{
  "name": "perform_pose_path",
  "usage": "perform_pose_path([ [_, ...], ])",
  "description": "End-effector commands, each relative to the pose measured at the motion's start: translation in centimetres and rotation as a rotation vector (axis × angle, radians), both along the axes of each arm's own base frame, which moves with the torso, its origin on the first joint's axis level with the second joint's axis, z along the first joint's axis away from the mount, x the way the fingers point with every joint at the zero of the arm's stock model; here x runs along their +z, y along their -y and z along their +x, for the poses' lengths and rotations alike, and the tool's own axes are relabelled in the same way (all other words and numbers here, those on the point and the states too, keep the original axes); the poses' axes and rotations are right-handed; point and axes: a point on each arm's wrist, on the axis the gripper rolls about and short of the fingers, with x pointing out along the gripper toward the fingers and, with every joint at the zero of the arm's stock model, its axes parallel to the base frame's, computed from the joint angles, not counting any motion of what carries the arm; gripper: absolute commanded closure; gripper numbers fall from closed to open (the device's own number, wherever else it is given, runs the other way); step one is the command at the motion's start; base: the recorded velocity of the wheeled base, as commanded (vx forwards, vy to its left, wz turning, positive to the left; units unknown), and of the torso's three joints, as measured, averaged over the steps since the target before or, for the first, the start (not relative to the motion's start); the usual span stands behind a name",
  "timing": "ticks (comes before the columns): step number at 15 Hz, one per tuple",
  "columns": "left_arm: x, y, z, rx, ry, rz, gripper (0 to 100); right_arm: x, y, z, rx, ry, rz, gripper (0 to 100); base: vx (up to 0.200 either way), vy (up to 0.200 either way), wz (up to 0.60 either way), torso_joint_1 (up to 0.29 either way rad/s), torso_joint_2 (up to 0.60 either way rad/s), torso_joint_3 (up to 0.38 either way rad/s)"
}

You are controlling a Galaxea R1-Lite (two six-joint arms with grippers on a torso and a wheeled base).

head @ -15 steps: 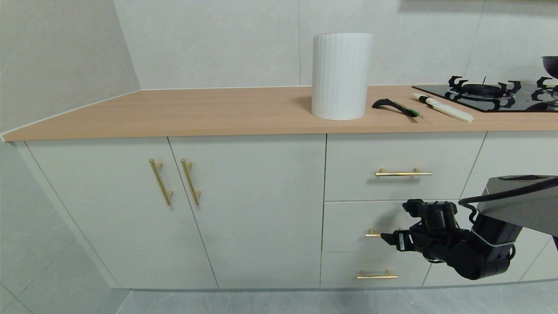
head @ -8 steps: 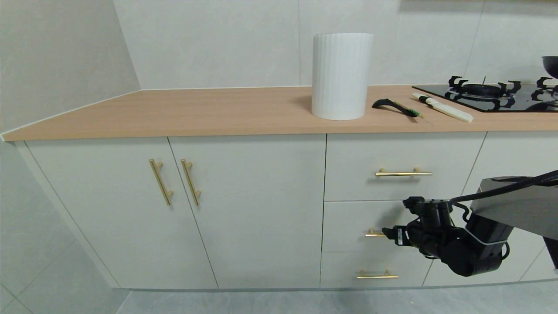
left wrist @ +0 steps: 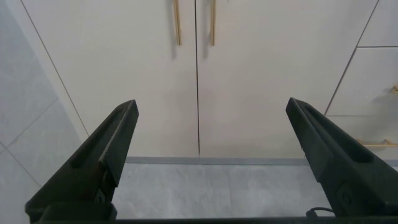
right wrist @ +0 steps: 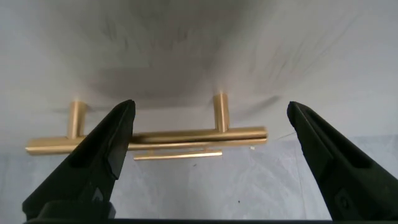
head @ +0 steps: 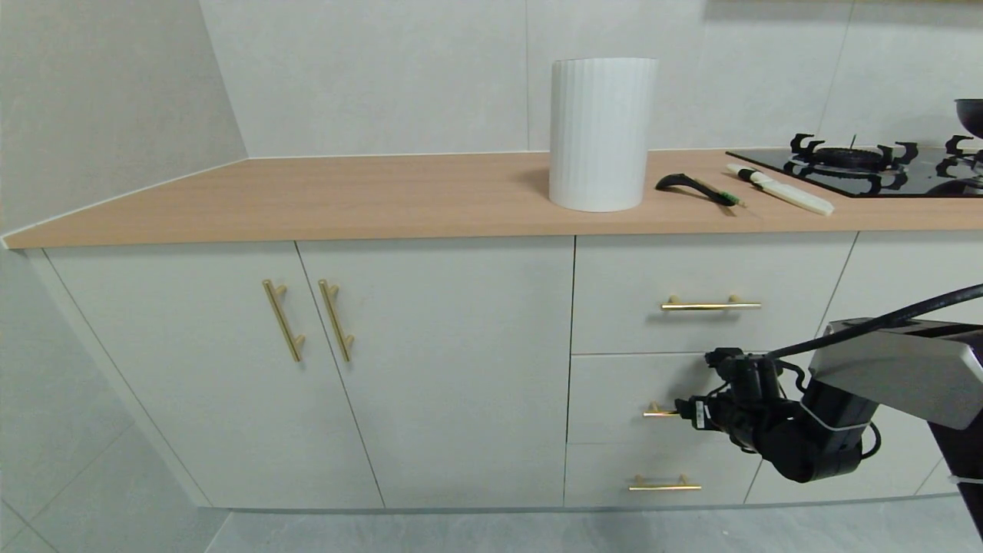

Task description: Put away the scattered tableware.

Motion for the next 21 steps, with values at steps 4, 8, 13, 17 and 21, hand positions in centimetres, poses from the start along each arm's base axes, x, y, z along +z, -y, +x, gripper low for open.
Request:
perform_pose_path([
  [4,0.0,0.0,0.0,0.001,0.000,-0.001,0,-0.8,0.0,-0.2,0.001,-0.025,-0.006,0,0.000,0.000,0.00,0.000,0.00,0.000],
  [8,0.0,0.0,0.0,0.001,0.000,-0.001,0,-0.8,0.1,-0.3,0.003,-0.045,-0.013,0,0.000,0.000,0.00,0.000,0.00,0.000],
  [13,0.0,0.0,0.0,0.001,0.000,-0.001,0,-0.9,0.1,-0.4,0.004,-0.049,-0.015,0,0.000,0.000,0.00,0.000,0.00,0.000],
  [17,0.0,0.0,0.0,0.001,0.000,-0.001,0,0.0,0.0,-1.5,0.014,-0.062,-0.025,0,0.000,0.000,0.00,0.000,0.00,0.000],
  [21,0.0,0.0,0.0,0.001,0.000,-0.001,0,4.2,0.3,-4.0,0.047,-0.032,-0.050,0,0.000,0.000,0.00,0.000,0.00,0.000],
])
